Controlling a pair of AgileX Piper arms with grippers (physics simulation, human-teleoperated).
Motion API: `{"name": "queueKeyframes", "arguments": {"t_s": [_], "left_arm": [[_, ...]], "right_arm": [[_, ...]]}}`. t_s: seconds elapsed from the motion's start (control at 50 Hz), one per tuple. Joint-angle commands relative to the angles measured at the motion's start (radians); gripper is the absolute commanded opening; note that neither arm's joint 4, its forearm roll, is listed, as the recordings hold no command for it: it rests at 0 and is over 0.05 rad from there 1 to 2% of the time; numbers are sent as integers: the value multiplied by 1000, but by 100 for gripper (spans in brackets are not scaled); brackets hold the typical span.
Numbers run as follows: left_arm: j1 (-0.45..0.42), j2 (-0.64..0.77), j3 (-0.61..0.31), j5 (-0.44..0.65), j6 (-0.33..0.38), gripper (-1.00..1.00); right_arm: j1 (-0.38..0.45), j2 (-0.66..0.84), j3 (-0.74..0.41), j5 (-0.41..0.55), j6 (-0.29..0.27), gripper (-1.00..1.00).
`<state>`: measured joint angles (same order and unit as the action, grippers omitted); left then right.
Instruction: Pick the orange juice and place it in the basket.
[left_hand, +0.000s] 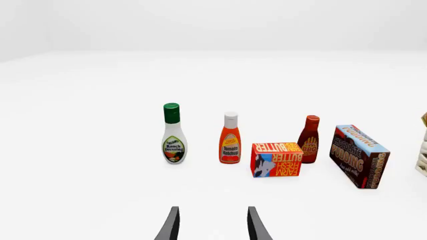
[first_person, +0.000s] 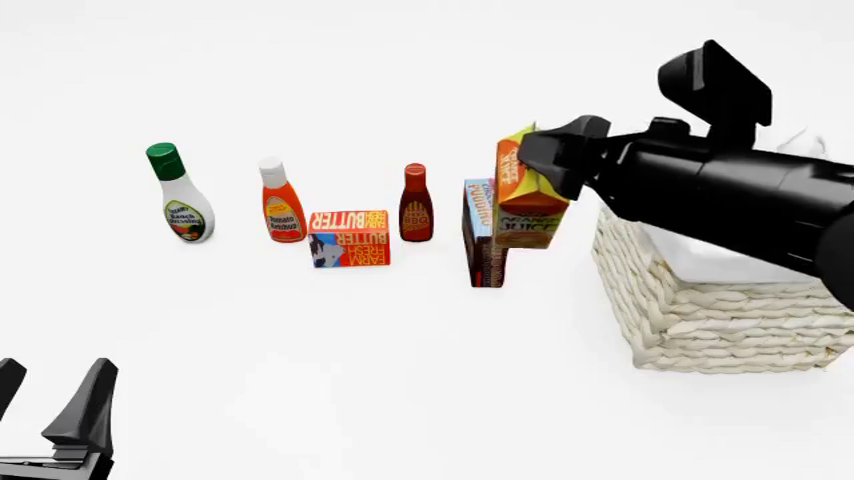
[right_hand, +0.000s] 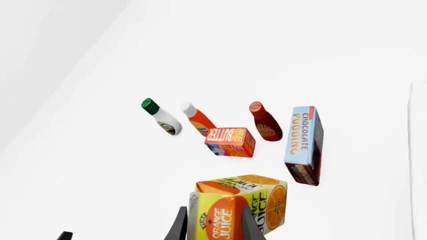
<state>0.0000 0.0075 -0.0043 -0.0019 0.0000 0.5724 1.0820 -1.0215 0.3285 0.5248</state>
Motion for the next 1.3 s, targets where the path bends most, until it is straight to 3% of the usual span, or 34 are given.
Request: {"name": "queueKeyframes", "arguments": {"t_s": [0.02,0.84,1.3], "left_arm": [[0,0,0,0,0,100],[0,0,0,0,0,100],[0,0,0,0,0,100]], "right_arm": [[-34,-26,-53,33,-34,-100],[-243,-119,-196,153,-181,-100],[-394,-100,-145,76,-177,-100]]}}
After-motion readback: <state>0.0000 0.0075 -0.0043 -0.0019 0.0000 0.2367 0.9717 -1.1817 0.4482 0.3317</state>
